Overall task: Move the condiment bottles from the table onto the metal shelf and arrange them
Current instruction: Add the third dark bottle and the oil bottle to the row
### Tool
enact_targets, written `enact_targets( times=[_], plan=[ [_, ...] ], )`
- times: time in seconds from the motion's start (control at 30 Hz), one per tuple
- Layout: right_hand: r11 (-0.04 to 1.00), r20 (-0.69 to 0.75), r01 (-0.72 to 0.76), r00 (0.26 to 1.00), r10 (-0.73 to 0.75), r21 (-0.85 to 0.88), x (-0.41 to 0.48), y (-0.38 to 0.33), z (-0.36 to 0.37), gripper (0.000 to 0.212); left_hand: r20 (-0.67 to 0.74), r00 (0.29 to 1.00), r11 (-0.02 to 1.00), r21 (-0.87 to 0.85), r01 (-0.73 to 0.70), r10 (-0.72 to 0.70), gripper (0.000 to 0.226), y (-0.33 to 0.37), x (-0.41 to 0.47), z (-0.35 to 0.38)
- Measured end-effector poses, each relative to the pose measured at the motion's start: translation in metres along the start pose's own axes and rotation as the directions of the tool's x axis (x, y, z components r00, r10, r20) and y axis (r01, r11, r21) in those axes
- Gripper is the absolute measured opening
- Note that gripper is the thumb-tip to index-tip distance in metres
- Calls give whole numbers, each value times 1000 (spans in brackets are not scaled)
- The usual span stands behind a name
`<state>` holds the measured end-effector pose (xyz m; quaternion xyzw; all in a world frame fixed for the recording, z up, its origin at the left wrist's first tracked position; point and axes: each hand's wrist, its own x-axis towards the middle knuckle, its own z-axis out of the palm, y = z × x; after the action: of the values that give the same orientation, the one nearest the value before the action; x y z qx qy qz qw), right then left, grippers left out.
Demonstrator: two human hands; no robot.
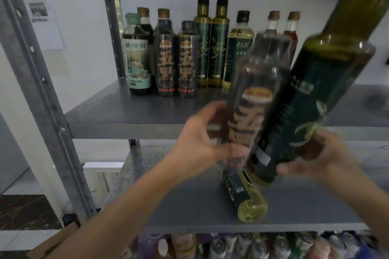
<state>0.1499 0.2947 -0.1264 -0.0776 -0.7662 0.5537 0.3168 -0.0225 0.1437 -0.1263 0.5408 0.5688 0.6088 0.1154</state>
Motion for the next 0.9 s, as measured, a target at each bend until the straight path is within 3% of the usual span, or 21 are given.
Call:
enact_targets(
  times=[0.13,0.3,0.43,0.53,0.67,0.9],
  plan=[
    [990,-70,137,988,-138,-24,50,-22,-13,64,-53,996,997,25,-70,71,66,21,56,-8],
    [989,-184,104,975,-122,-102,113,-8,-28,55,-29,998,993,100,-56,59,53,6,123,-12],
    [991,-158,36,986,-56,-125,148,23,-33,61,-5,998,968,244,57,-58,67,-34,151,-14],
    [993,-102,4,995,-17,-122,174,33,-37,58,-33,992,959,253,126,-122,62,-61,164,-19],
    [993,-9,-40,999,39,-108,204,42,-41,43,-81,990,933,334,135,-114,59,-75,183,-20],
    [994,-7,-46,999,46,-96,242,66,-40,48,-137,986,906,398,143,-96,61,-90,197,-26]
  ],
)
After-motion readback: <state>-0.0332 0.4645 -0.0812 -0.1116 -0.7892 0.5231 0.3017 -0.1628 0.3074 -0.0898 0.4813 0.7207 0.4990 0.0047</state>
